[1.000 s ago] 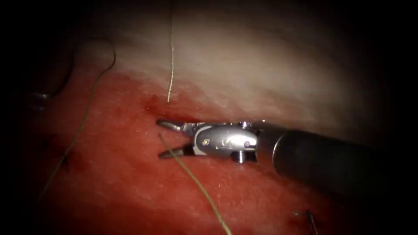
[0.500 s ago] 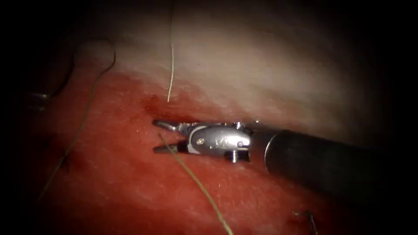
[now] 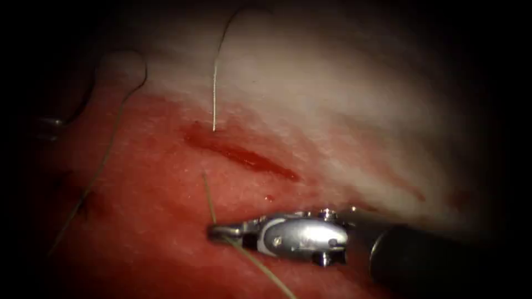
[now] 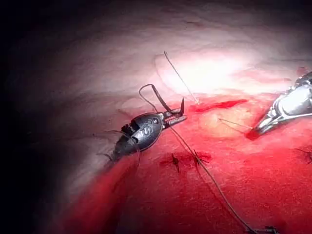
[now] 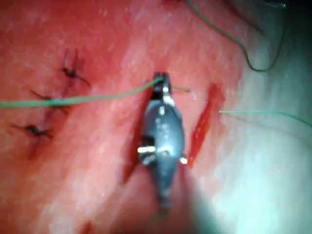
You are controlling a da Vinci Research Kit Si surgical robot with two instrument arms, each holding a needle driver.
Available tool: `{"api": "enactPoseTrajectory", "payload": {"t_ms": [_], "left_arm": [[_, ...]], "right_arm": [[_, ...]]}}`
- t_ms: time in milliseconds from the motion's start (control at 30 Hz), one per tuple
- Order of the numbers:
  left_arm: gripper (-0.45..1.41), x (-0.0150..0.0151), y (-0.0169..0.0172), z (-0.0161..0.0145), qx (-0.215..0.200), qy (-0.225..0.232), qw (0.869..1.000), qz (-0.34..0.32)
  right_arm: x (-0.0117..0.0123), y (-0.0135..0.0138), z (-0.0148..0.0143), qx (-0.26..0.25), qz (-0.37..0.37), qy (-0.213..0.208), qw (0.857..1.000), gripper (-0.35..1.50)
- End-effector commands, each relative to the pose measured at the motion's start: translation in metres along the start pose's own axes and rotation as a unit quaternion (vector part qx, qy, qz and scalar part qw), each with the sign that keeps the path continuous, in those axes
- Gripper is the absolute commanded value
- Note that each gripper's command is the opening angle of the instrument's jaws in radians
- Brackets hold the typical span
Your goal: Wound Closure
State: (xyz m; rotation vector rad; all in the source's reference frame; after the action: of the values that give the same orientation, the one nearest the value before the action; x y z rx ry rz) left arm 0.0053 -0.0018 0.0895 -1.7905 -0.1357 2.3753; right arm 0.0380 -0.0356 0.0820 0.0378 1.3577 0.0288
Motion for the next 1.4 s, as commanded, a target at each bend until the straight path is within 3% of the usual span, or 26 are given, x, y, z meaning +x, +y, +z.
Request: {"api": "enactPoseTrajectory", "payload": {"t_ms": [33,300,633,733,800,867,967,1067,1400], "left_arm": [[-0.45,-0.0006,-0.0002,0.0006,0.0,0.0,1.0,0.0],[-0.45,-0.0006,-0.0002,0.0006,0.0,0.0,1.0,0.0],[-0.45,-0.0006,-0.0001,0.0005,0.0,0.0,1.0,0.0],[-0.45,-0.0006,-0.0001,0.0006,0.0,0.0,1.0,0.0],[-0.45,-0.0006,-0.0001,0.0006,0.0,0.0,1.0,0.0],[-0.45,-0.0006,-0.0001,0.0006,0.0,0.0,1.0,0.0],[-0.45,-0.0006,-0.0001,0.0006,0.0,0.0,1.0,0.0],[-0.45,-0.0005,-0.0001,0.0006,0.0,0.0,1.0,0.0],[-0.45,-0.0006,0.0,0.0004,-0.001,0.0,1.0,0.0]], "right_arm": [[0.0007,-0.0015,0.0005,0.005,-0.001,0.005,1.0,-0.35],[0.0042,-0.0054,-0.0001,0.021,-0.008,0.018,1.0,-0.35],[0.0065,-0.0096,-0.0006,0.042,-0.021,0.03,0.998,-0.35],[0.0068,-0.0097,-0.0006,0.043,-0.017,0.03,0.998,-0.35],[0.0067,-0.0091,-0.0004,0.04,-0.015,0.029,0.999,0.24],[0.0064,-0.0079,0.0,0.032,-0.011,0.031,0.999,0.71],[0.0053,-0.0051,0.0007,0.007,-0.002,0.037,0.999,1.1],[0.0038,-0.002,0.0017,-0.011,0.0,0.03,1.0,1.23],[-0.0026,0.0042,0.0037,-0.035,-0.002,0.012,0.999,1.23]]}}
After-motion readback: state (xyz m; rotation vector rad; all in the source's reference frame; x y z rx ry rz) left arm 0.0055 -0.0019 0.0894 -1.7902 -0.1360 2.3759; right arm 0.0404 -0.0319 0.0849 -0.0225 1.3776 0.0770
